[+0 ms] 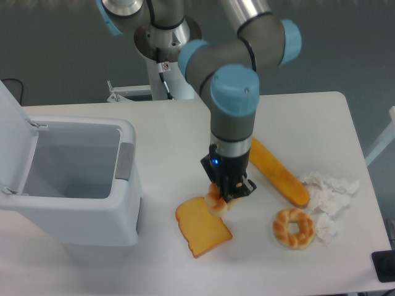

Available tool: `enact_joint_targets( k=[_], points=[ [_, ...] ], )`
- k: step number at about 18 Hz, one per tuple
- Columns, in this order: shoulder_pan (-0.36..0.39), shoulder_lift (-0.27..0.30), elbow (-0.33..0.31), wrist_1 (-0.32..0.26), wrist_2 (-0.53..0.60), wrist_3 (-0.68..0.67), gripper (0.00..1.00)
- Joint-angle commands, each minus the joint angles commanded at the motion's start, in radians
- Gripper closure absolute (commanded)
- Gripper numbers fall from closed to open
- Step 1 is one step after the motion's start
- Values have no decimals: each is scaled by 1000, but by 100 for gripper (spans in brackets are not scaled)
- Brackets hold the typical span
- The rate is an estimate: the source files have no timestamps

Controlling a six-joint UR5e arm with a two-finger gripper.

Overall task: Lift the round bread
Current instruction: 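Raise the held bun up beside the baguette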

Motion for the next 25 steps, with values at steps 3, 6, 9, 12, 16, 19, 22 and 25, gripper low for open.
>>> enact_joint_targets(
  k=[3, 6, 9, 12, 16, 19, 22, 25],
  points=[
    [57, 37, 17, -110, 0, 97, 98],
    [85, 59, 21, -169, 2, 146, 98],
    [89, 75, 28, -195, 24, 187, 98],
    [88, 80, 29, -218, 50, 218, 98],
    [88, 82, 29, -220, 63, 221, 98],
    [85, 82, 28, -218, 61, 221, 97],
    [86, 83, 23, -218, 60, 221, 97],
    [89, 88, 25, -220, 57, 221, 97]
  ],
)
